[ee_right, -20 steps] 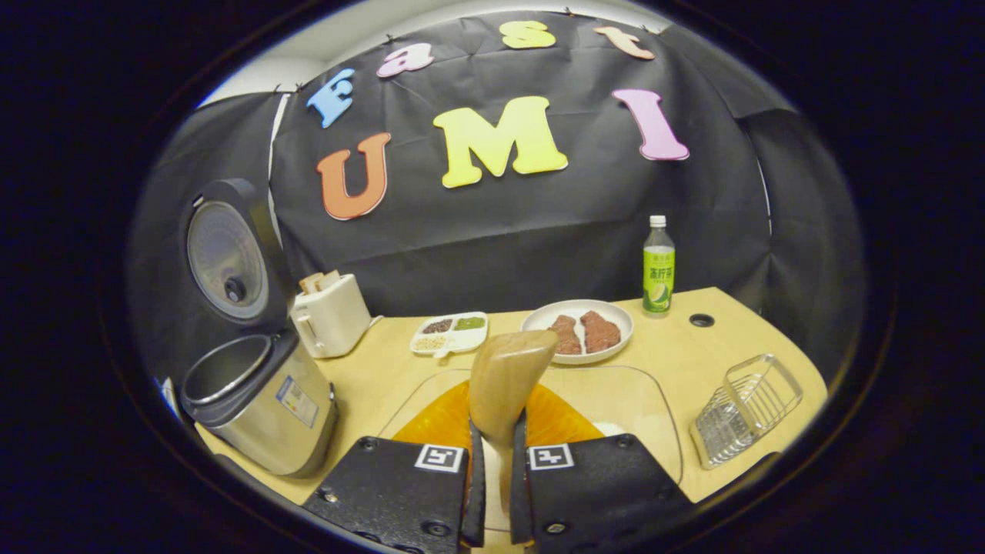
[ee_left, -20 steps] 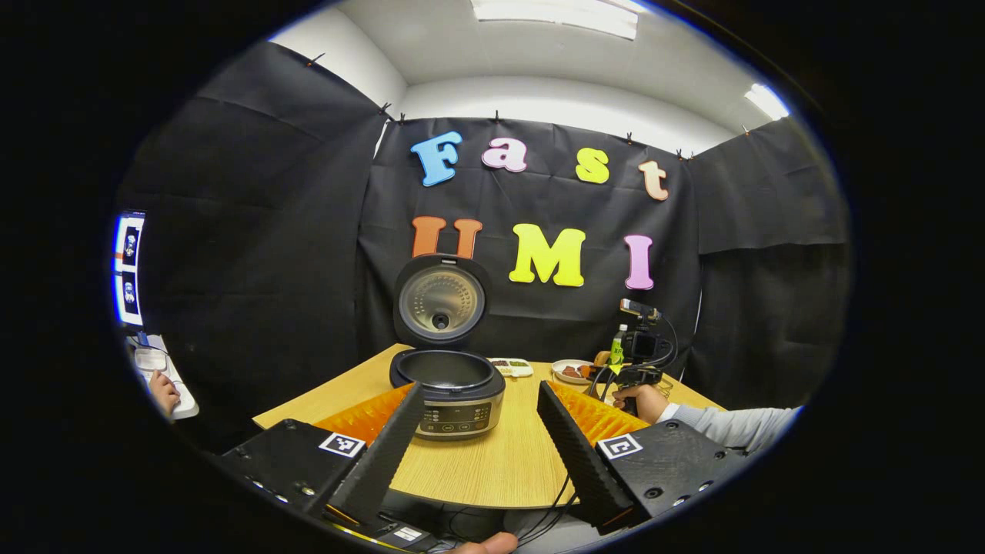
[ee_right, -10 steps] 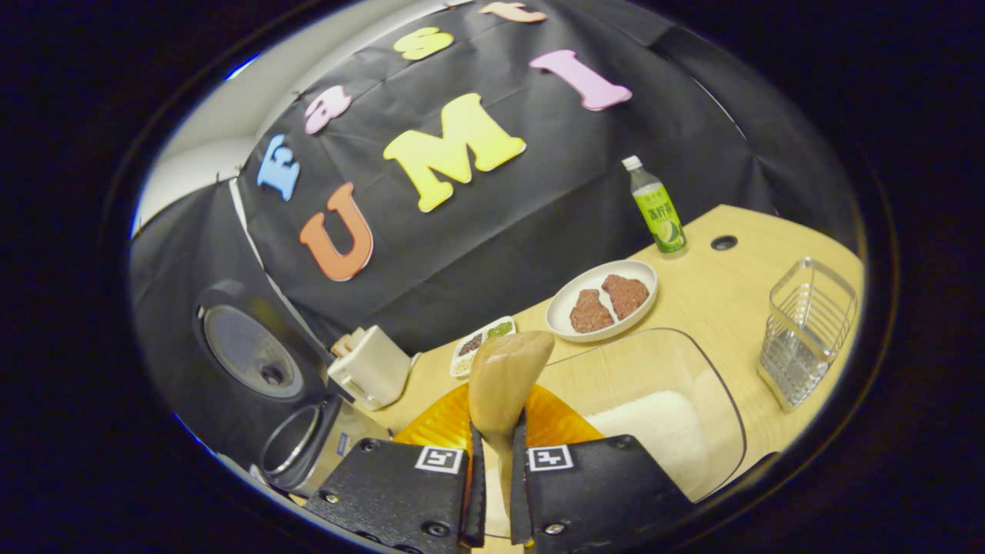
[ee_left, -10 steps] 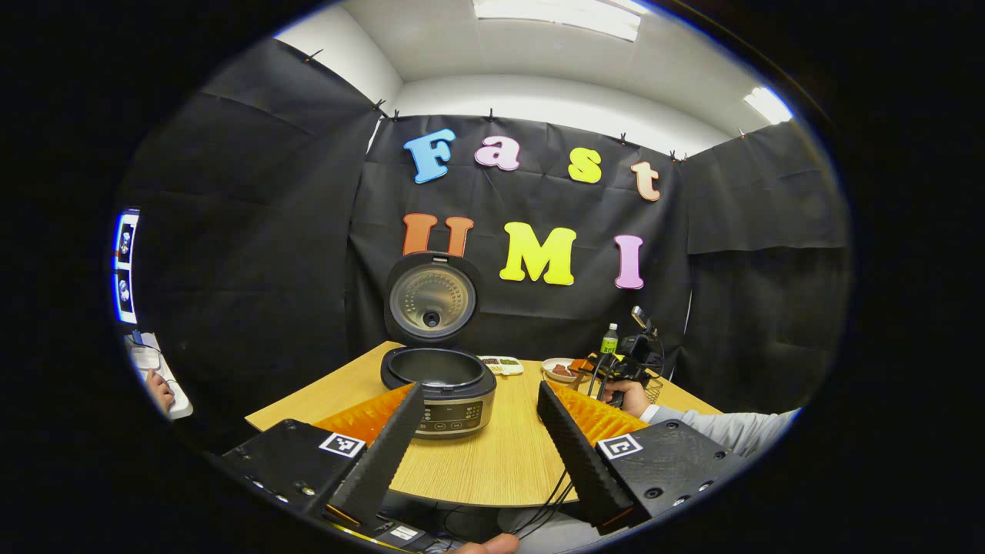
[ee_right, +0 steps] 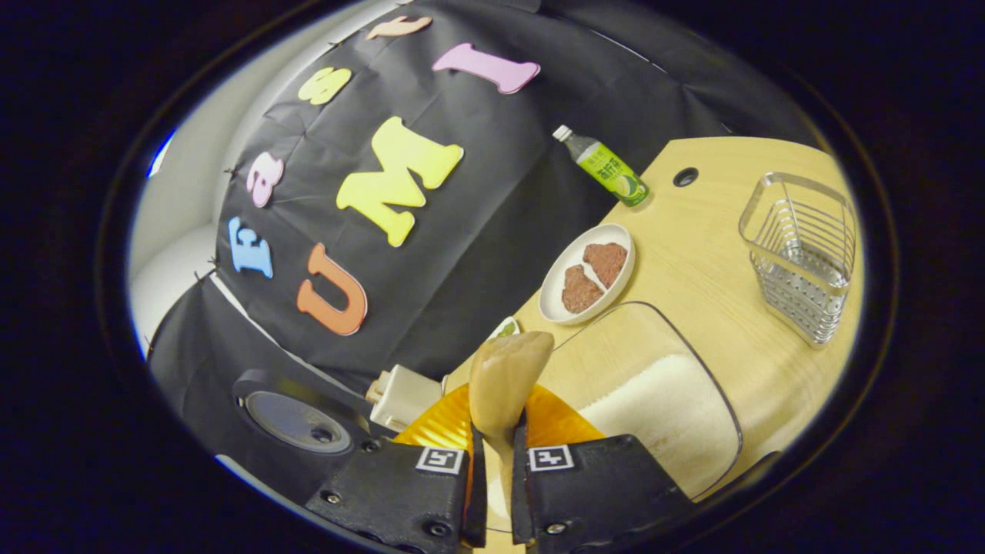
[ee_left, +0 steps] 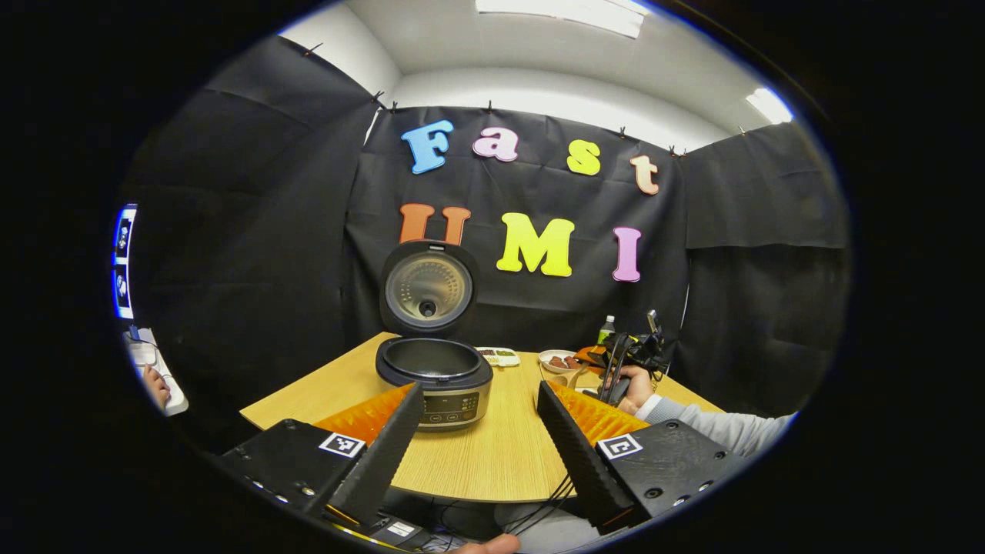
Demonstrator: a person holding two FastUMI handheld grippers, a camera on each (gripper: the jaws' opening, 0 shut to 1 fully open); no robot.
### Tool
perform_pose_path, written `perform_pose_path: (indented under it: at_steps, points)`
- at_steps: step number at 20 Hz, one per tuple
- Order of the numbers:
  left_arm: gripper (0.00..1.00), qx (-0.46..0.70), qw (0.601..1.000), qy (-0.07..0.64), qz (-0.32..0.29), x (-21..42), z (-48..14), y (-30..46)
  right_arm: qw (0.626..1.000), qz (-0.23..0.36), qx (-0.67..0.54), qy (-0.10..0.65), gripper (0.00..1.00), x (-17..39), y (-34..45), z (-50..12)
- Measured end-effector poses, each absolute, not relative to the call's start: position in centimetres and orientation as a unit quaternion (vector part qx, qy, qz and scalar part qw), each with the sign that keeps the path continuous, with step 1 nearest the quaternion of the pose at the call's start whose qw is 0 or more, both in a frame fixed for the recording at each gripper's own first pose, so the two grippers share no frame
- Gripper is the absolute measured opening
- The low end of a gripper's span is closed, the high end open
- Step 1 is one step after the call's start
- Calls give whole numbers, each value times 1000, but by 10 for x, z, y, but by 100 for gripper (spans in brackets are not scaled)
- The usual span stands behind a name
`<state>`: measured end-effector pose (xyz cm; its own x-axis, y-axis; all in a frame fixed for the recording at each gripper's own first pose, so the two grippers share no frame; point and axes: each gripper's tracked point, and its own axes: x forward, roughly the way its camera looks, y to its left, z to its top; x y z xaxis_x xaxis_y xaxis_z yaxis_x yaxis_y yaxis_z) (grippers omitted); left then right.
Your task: Close the left gripper, press the button to open the rice cooker; take a wooden spoon from the chopstick holder with the right hand, scoop a spoonful of rice and pour it into the rice cooker, then put the wooden spoon back into the chopstick holder.
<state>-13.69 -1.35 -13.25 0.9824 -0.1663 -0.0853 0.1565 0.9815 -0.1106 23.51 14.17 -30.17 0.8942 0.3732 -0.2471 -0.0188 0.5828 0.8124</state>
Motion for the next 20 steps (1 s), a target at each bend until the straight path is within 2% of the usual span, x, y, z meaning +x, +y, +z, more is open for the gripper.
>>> perform_pose_path:
  at_steps: [7, 13, 17, 20]
  points:
    - [95, -40, 995, 49, -78, -139, -133, -16, 831, 73, 522, 178, 17, 236, 85, -298]
    - [95, -33, 995, 55, -80, -141, -136, -17, 727, 82, 663, 159, 17, 230, 47, -285]
    - [94, -33, 995, 52, -83, -142, -135, -19, 678, 110, 715, 128, 15, 221, 24, -269]
    - [95, -34, 994, 57, -87, -140, -137, -22, 611, 122, 773, 120, 17, 214, 16, -260]
